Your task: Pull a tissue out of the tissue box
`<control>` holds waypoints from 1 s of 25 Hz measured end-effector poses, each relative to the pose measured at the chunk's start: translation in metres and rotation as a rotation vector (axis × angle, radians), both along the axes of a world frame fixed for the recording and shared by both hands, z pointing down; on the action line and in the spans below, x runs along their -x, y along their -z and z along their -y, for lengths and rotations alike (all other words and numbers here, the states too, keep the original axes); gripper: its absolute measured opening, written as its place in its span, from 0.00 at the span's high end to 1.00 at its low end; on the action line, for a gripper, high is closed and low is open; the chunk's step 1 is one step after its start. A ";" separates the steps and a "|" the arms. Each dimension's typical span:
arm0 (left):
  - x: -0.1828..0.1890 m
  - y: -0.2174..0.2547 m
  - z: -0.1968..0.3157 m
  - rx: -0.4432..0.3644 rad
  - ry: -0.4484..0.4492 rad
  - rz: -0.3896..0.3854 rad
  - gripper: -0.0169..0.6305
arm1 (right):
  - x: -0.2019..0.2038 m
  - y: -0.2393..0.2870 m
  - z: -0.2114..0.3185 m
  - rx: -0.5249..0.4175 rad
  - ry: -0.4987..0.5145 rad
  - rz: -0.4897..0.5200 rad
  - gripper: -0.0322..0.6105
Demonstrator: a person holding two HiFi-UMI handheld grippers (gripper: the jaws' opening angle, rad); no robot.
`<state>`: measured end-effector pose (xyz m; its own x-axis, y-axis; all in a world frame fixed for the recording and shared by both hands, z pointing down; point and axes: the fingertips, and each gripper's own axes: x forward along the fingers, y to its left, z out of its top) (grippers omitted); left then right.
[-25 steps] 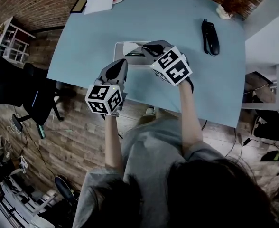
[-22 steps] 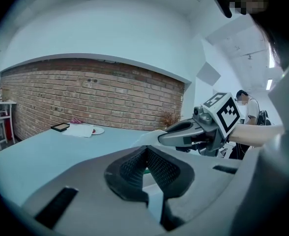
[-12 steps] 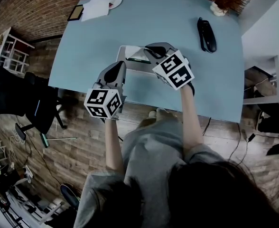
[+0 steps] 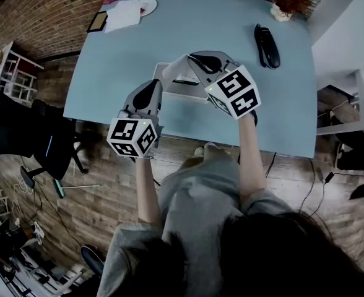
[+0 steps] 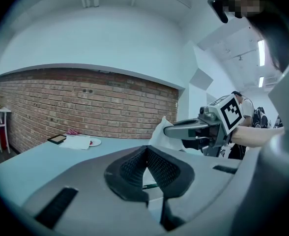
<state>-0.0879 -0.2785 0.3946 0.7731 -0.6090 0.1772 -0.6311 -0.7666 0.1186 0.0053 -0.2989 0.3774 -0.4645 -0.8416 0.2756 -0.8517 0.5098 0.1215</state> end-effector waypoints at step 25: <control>0.009 0.041 -0.024 -0.131 -0.055 -0.024 0.97 | -0.002 0.029 -0.045 -0.110 -0.041 0.053 0.95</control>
